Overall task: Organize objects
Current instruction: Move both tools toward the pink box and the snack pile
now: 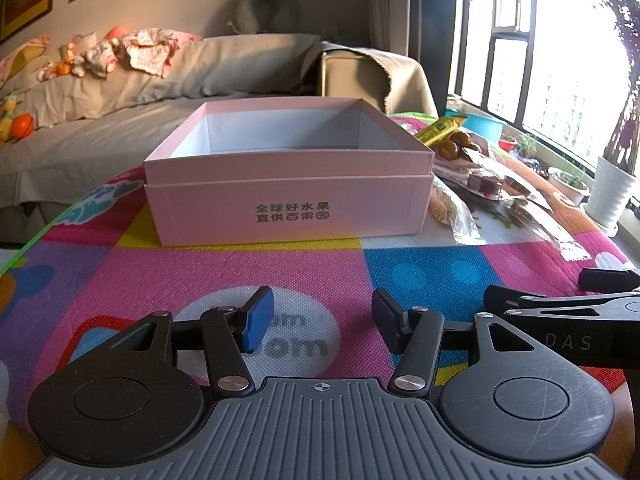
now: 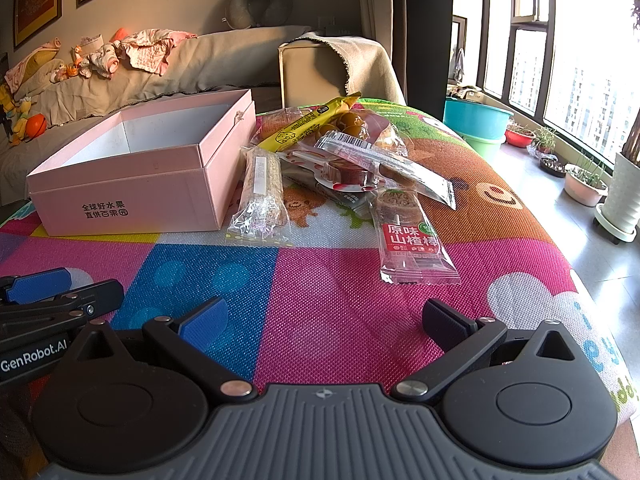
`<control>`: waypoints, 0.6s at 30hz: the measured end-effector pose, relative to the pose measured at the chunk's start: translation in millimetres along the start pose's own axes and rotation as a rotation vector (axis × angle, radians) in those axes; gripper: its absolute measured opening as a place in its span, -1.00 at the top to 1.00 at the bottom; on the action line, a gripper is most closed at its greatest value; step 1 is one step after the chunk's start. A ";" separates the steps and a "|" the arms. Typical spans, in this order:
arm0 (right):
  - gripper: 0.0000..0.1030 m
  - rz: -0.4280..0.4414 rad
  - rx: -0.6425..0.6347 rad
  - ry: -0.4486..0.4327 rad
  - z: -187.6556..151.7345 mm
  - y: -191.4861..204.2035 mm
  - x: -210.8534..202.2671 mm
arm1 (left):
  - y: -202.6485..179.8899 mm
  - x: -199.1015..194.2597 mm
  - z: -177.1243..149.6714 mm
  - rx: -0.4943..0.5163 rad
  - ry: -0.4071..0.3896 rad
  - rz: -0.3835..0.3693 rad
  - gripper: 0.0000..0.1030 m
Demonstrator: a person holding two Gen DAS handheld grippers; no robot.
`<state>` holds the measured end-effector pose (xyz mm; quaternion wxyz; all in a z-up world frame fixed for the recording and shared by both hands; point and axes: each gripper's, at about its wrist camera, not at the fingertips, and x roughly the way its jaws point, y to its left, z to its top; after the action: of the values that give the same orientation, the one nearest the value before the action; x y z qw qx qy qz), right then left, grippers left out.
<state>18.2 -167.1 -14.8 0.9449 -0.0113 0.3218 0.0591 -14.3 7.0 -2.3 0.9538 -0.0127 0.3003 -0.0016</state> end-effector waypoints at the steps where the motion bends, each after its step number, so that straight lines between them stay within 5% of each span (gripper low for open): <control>1: -1.00 0.000 0.000 0.000 0.1 0.0 0.1 | 0.1 0.2 0.0 0.000 0.000 0.000 -0.17; 18: -1.00 0.002 -0.001 0.001 0.7 1.3 1.7 | 0.4 0.1 0.7 0.003 0.001 0.001 -0.16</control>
<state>19.9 -165.6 -15.3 0.9447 -0.0116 0.3223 0.0602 -13.8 7.5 -1.8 0.9537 -0.0111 0.3006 -0.0018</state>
